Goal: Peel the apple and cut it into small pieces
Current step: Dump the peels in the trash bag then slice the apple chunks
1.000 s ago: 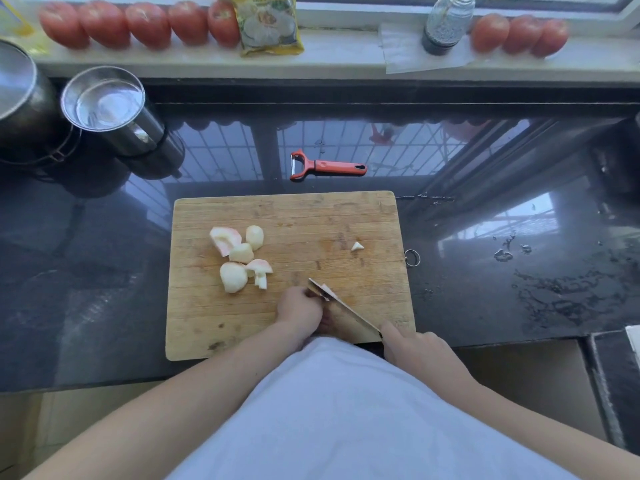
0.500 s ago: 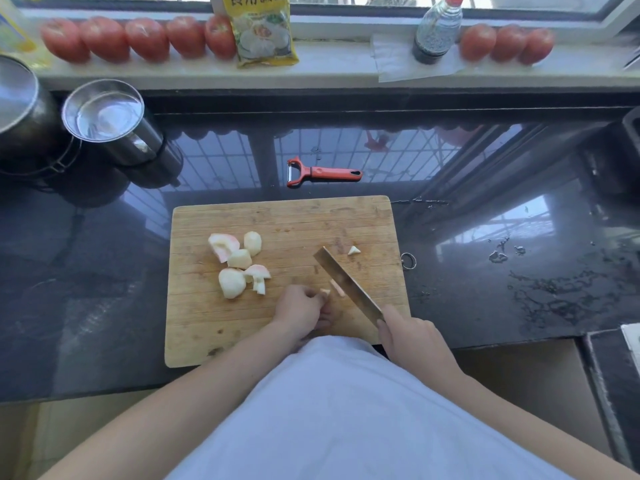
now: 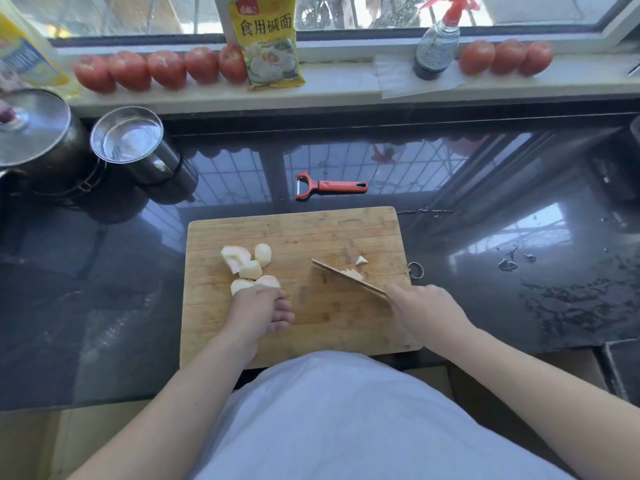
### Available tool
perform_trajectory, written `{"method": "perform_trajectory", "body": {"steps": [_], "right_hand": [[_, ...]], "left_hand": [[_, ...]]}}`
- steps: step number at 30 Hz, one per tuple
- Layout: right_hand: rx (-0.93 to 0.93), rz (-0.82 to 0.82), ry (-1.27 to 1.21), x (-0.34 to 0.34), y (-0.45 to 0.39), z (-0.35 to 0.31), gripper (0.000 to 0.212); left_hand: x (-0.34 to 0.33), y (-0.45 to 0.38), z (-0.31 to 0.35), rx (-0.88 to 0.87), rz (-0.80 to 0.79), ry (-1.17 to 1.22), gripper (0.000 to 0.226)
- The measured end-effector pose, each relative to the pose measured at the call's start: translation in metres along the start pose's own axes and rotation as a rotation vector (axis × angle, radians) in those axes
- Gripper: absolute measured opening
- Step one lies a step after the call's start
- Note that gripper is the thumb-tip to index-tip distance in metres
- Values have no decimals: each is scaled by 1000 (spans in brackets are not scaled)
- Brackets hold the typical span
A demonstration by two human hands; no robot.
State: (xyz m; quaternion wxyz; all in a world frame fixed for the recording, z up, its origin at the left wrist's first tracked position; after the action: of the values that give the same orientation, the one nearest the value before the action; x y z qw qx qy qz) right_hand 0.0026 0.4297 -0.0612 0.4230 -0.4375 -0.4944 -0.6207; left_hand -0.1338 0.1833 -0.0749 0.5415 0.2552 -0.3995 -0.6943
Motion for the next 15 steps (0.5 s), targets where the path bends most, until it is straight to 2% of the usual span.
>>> {"method": "perform_trajectory", "body": {"steps": [3, 5, 8, 9, 11, 13, 15], "right_hand": [[37, -3, 35, 8, -9, 12, 39], [86, 62, 25, 10, -4, 12, 37], [142, 266, 9, 12, 14, 9, 35], [153, 328, 20, 12, 19, 7, 38], [164, 406, 37, 12, 24, 4, 49], [150, 437, 38, 9, 26, 2, 58], [125, 457, 51, 7, 27, 0, 58]], "left_hand": [[-4, 7, 9, -63, -16, 51, 17], [-3, 14, 20, -148, 12, 73, 17], [-3, 29, 42, -410, 118, -110, 20], [-8, 35, 49, -515, 104, -205, 21], [-33, 40, 55, -652, -59, -466, 23], [-67, 40, 45, -710, -285, -816, 25], [-97, 35, 32, -762, -414, -1133, 28]]}}
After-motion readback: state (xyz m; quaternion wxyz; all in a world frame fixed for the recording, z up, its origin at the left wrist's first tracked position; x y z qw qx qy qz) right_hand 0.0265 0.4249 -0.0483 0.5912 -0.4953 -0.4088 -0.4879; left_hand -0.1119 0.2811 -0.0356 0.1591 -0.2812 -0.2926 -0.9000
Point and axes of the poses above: each hand's wrist, its own y-axis away from the middle knuckle, its own x-axis out of the back of the hand, z = x × y, the point moved 5 cm from there along -y, towards the middle knuckle, and after that the axes turned 7 degrees about y, right-handed, at the moved point
